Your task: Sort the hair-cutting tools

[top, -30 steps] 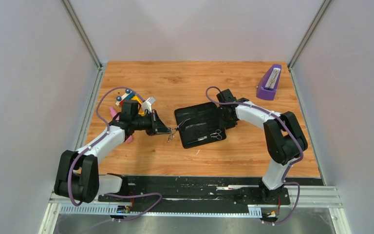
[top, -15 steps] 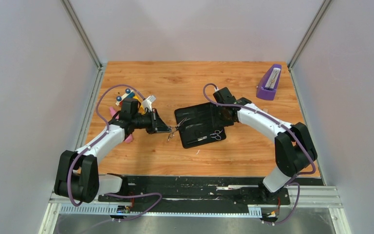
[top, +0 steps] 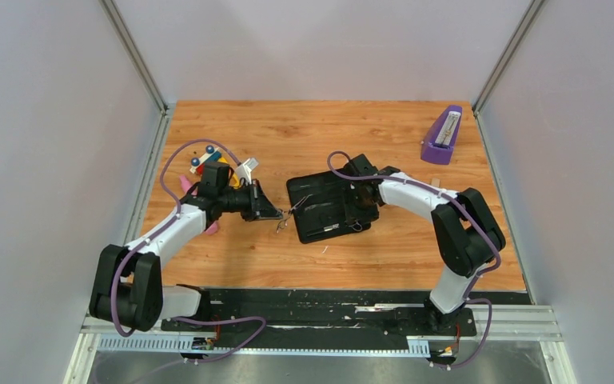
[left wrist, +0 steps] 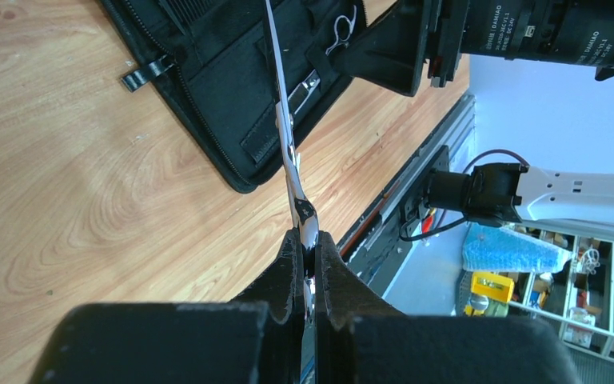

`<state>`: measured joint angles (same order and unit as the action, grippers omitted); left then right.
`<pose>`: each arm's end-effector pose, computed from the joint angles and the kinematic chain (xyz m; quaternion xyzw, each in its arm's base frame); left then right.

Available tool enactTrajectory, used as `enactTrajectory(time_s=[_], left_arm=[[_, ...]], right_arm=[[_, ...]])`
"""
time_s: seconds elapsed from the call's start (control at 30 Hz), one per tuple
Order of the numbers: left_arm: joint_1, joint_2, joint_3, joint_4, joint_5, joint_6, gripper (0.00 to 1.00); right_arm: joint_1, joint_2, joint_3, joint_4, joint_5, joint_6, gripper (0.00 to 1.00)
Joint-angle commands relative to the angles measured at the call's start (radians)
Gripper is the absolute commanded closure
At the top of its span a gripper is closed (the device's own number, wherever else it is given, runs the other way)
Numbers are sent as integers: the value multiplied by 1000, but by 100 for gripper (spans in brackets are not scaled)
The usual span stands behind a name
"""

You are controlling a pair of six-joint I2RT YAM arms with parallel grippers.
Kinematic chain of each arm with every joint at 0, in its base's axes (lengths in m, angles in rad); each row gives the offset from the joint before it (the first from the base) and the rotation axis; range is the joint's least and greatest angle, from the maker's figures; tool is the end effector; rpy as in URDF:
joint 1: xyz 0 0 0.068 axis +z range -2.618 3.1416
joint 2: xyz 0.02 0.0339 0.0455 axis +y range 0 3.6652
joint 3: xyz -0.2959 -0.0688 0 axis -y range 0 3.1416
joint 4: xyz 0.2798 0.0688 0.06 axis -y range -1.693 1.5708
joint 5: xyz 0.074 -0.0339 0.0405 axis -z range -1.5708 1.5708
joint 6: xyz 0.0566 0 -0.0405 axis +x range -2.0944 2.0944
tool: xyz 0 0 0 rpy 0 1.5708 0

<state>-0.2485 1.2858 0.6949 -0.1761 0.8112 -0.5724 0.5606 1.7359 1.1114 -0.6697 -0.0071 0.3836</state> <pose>0.2651 -0.1096 0.2130 0.0160 0.8595 -0.4764 0.1847 0.3101 0.1951 0.1648 -0.0880 0.9865 0.0658 0.1212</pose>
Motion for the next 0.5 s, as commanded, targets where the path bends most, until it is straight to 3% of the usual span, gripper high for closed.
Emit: enactTrajectory(time_s=[0.0, 0.23, 0.47], left_arm=[[-9, 7, 35, 6, 31, 24, 100], [-24, 28, 37, -6, 40, 34, 100], [-29, 68, 50, -31, 72, 42, 100]], right_arm=[[11, 9, -4, 69, -77, -9, 56], [10, -22, -7, 97, -91, -54, 55], [-13, -149, -28, 97, 105, -15, 50]])
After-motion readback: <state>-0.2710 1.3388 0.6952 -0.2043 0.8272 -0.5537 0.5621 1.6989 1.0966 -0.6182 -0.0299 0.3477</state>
